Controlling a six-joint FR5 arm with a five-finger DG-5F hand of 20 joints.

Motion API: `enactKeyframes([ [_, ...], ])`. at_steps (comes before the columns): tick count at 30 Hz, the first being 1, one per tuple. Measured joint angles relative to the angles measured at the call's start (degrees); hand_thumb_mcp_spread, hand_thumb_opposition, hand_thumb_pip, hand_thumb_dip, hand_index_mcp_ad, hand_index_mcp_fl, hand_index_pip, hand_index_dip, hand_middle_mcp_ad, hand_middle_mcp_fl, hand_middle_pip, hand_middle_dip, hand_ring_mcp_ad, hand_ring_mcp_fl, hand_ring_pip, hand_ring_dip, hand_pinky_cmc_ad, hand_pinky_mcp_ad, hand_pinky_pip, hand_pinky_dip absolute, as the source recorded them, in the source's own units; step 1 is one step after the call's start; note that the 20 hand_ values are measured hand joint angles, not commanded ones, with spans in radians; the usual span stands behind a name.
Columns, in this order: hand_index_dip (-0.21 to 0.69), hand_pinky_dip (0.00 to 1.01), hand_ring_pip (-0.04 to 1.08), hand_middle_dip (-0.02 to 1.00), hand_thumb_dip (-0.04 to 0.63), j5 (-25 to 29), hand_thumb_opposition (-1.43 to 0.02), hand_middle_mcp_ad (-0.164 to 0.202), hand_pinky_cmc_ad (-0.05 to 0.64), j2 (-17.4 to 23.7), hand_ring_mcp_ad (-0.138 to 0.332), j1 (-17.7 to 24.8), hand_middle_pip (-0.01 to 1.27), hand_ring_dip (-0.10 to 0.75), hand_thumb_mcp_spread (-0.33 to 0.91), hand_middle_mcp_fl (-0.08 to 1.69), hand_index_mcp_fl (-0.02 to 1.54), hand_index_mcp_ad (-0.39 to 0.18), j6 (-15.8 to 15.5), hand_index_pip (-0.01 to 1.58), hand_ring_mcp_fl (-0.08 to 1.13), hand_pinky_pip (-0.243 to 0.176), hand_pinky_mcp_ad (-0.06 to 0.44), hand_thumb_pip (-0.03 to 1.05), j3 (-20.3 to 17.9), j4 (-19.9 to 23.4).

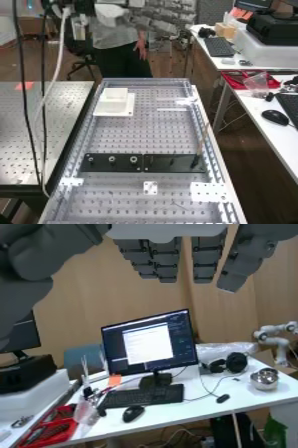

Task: Grab the chopstick and place it in the clear container

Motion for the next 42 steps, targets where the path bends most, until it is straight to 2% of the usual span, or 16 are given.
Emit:
enactKeyframes([
  [14,0.016,0.12,0.07,0.05,-0.012,0.3,-0.61,0.140,0.311,-5.5,0.243,-1.6,0.13,0.019,0.05,-0.05,0.01,0.127,11.8,0.05,-0.01,-0.061,0.239,0.39,-3.0,7.0],
  [19,0.033,0.12,0.08,0.05,-0.009,-0.9,-0.60,0.140,0.311,-8.1,0.241,-2.5,0.13,0.019,0.05,-0.05,0.01,0.129,16.5,0.05,-0.01,-0.058,0.243,0.40,-4.5,11.1],
  [21,0.042,0.12,0.07,0.05,-0.009,-0.1,-0.62,0.140,0.311,-9.0,0.244,-2.6,0.14,0.019,0.06,-0.05,0.01,0.129,17.8,0.05,-0.01,-0.075,0.243,0.40,-5.1,12.3],
  [27,0.066,0.14,0.08,0.05,-0.009,3.2,-0.62,0.140,0.311,-12.5,0.244,-3.0,0.14,0.019,0.06,-0.05,0.01,0.129,23.0,0.05,-0.01,-0.073,0.241,0.44,-6.7,16.4],
  [30,0.087,0.13,0.08,0.06,-0.009,4.2,-0.62,0.140,0.307,-13.7,0.243,-3.2,0.14,0.019,0.10,-0.04,0.01,0.129,25.1,0.06,-0.01,-0.087,0.239,0.45,-7.4,18.7],
  [34,0.138,0.15,0.08,0.13,-0.009,7.3,-0.63,0.138,0.307,-14.6,0.243,-3.3,0.14,0.019,0.15,0.09,0.03,0.126,28.3,0.07,-0.01,-0.091,0.236,0.50,-8.7,23.0],
  [36,0.169,0.17,0.07,0.15,-0.007,8.8,-0.65,0.138,0.304,-15.0,0.243,-3.3,0.14,0.019,0.17,0.11,0.08,0.120,30.0,0.07,-0.01,-0.091,0.227,0.57,-9.4,25.3],
  [39,0.206,0.17,0.08,0.21,0.037,11.2,-0.68,0.141,0.295,-15.6,0.243,-3.3,0.14,0.019,0.22,0.19,0.13,0.119,32.4,0.07,-0.01,-0.091,0.229,0.66,-10.3,27.9],
  [42,0.251,0.19,0.07,0.30,0.101,13.0,-0.69,0.138,0.295,-16.3,0.243,-3.3,0.14,0.019,0.22,0.27,0.14,0.101,34.3,0.07,-0.01,-0.093,0.227,0.67,-10.7,28.9],
])
